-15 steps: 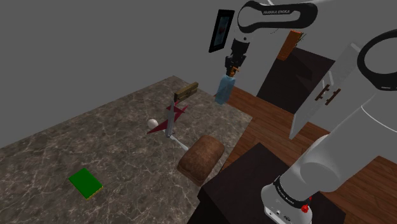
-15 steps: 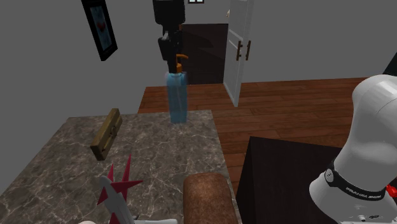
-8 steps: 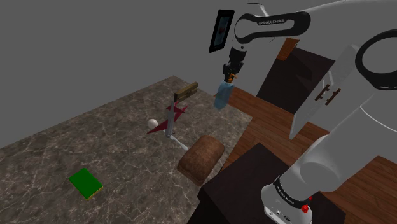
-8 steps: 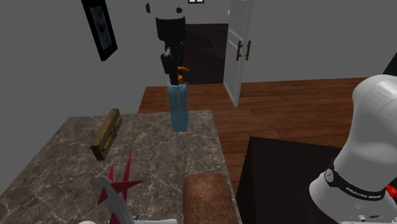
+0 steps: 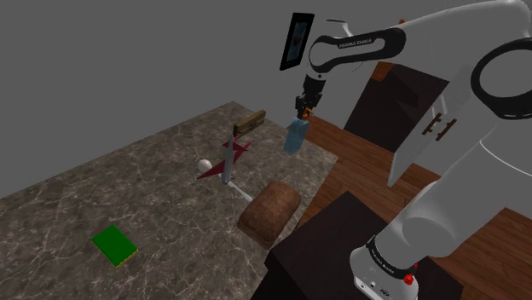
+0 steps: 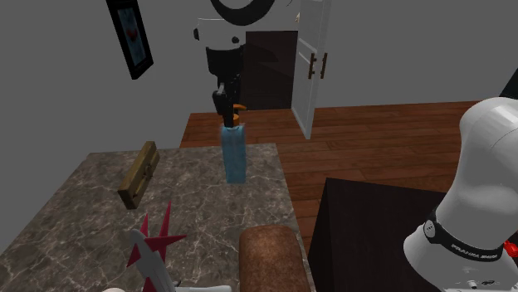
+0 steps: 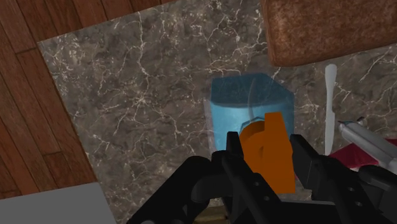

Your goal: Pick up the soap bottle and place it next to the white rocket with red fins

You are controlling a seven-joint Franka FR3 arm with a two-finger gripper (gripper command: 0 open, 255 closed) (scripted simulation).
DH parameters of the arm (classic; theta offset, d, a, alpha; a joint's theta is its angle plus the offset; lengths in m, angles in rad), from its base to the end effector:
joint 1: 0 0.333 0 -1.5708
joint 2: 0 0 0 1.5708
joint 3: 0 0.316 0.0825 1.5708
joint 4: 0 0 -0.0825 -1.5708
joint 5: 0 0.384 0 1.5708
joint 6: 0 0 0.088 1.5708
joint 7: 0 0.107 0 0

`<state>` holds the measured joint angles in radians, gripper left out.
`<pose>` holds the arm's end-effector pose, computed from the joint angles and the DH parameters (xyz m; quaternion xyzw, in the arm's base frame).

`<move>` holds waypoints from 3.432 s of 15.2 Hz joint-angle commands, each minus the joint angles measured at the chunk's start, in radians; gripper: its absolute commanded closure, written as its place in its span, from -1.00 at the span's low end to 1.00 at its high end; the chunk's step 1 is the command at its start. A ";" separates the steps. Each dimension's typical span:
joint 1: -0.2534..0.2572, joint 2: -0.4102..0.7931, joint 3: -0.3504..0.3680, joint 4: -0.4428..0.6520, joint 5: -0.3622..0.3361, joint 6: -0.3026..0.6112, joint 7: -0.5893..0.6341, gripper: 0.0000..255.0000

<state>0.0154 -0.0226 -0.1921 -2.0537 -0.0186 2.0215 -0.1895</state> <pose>0.5343 -0.0970 0.4461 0.9999 0.0105 -0.0060 0.0052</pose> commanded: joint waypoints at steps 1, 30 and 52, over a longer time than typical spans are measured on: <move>-0.001 0.011 -0.001 -0.015 0.002 0.026 -0.002 1.00; -0.009 0.224 0.005 -0.176 0.056 0.396 -0.037 1.00; -0.005 0.173 0.001 -0.157 0.041 0.328 -0.026 -1.00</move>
<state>0.0089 0.1650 -0.1904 -2.2155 0.0272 2.3694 -0.2198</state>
